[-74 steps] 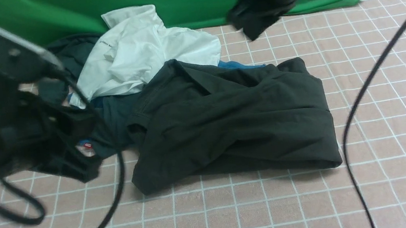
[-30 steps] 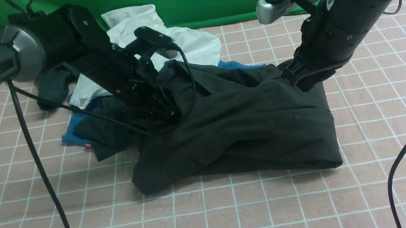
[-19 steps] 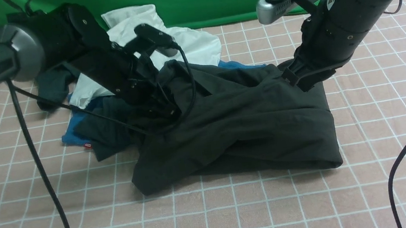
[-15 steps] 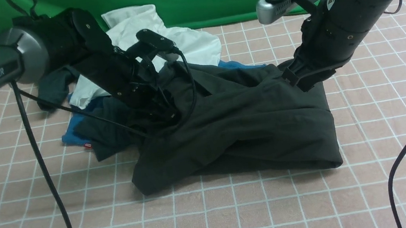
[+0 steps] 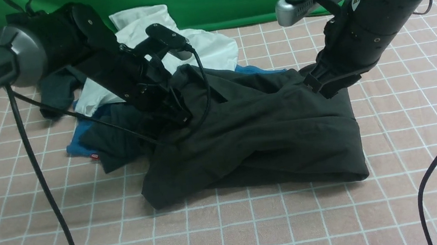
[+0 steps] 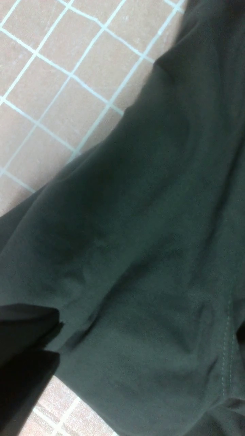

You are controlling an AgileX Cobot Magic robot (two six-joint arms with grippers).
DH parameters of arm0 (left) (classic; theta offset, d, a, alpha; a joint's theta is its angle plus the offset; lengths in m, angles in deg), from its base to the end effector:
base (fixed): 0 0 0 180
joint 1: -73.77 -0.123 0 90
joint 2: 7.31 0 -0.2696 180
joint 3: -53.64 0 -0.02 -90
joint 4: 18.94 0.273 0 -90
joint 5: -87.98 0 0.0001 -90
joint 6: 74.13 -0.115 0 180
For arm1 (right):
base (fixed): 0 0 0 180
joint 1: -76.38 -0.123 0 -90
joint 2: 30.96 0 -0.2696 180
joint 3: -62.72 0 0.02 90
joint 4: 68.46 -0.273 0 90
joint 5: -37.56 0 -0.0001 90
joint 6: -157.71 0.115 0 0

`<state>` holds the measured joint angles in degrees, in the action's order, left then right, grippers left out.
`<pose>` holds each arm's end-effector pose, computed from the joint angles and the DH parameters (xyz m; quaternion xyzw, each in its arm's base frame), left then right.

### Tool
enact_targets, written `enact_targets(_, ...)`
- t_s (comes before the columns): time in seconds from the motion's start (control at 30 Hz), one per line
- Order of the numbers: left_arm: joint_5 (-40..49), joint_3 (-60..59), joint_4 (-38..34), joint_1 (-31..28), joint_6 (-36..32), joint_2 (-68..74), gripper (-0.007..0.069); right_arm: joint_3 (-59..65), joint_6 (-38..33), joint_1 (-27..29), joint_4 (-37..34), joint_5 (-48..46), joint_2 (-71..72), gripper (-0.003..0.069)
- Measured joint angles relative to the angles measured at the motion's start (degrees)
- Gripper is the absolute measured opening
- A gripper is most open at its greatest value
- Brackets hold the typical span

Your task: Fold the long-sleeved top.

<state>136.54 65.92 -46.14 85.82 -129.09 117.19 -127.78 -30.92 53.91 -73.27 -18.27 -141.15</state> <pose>0.4361 -0.1334 0.1607 0.4256 0.8675 -0.1266 0.2241 0.3787 0.1653 0.2454 -0.2467 0.9449 0.0642 0.2056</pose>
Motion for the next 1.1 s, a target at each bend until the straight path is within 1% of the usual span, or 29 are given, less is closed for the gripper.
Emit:
enact_targets(0.17,-3.03,0.98,0.64,0.00,-0.06,-2.66,0.0010,0.00,-0.51,0.00,0.00,1.26,0.00,0.0142)
enact_targets(0.37,-2.97,4.22,2.22,0.00,0.26,-2.85,0.0010,0.00,-0.64,0.00,0.00,2.67,0.00,0.0142)
enact_targets(0.5,-0.53,4.51,2.92,0.00,0.43,-2.78,0.0015,0.00,-0.64,0.00,0.00,2.72,0.00,0.0142)
enact_targets(0.53,1.81,4.51,3.09,0.00,0.52,-2.26,0.0032,0.00,-0.64,0.00,0.00,2.72,0.00,0.0142)
enact_targets(0.57,2.07,4.51,3.09,0.00,0.63,-2.19,0.0034,0.00,-0.64,0.00,0.00,2.72,0.00,0.0142)
enact_targets(0.6,3.77,4.51,3.58,0.00,1.78,-1.33,0.0066,0.00,-0.64,0.00,0.00,2.72,0.00,0.0142)
enact_targets(0.63,4.32,4.51,4.28,0.00,2.84,-0.66,0.0088,0.00,-0.64,0.00,0.00,2.72,0.00,0.0142)
enact_targets(0.7,4.60,4.51,6.30,0.00,5.73,0.53,0.0156,0.00,-0.64,0.00,0.00,2.72,0.00,0.0142)
enact_targets(0.73,4.60,4.51,6.69,0.00,6.35,0.76,0.0171,0.00,-0.64,0.00,0.00,2.72,0.00,0.0142)
enact_targets(0.77,4.60,4.51,7.96,0.00,8.67,1.50,0.0237,0.00,-0.64,0.00,0.00,2.72,0.00,0.0142)
enact_targets(0.83,4.60,4.51,8.27,0.00,10.29,1.92,0.0310,0.00,-0.64,0.00,0.00,2.72,0.00,0.0142)
enact_targets(0.87,4.60,4.51,8.20,0.00,10.62,1.93,0.0325,0.00,-0.64,0.00,0.00,2.72,0.00,0.0142)
enact_targets(0.9,4.83,4.51,7.45,0.00,10.98,2.13,0.0370,0.00,-0.64,0.00,0.00,2.72,0.00,0.0142)
enact_targets(0.93,5.41,4.51,6.19,0.00,11.14,2.27,0.0400,0.00,-0.64,0.00,0.00,2.72,0.00,0.0142)
enact_targets(0.97,5.52,4.51,6.00,0.00,11.28,2.26,0.0400,0.00,-0.64,0.00,0.00,2.72,0.00,0.0142)
enact_targets(1.0,6.43,4.51,4.81,0.00,11.71,2.58,0.0416,0.00,-0.64,0.00,0.00,2.72,0.00,0.0144)
enact_targets(1.1,7.79,4.51,4.20,0.00,12.61,3.26,0.0413,0.00,-0.64,0.00,0.00,2.72,0.00,0.0147)
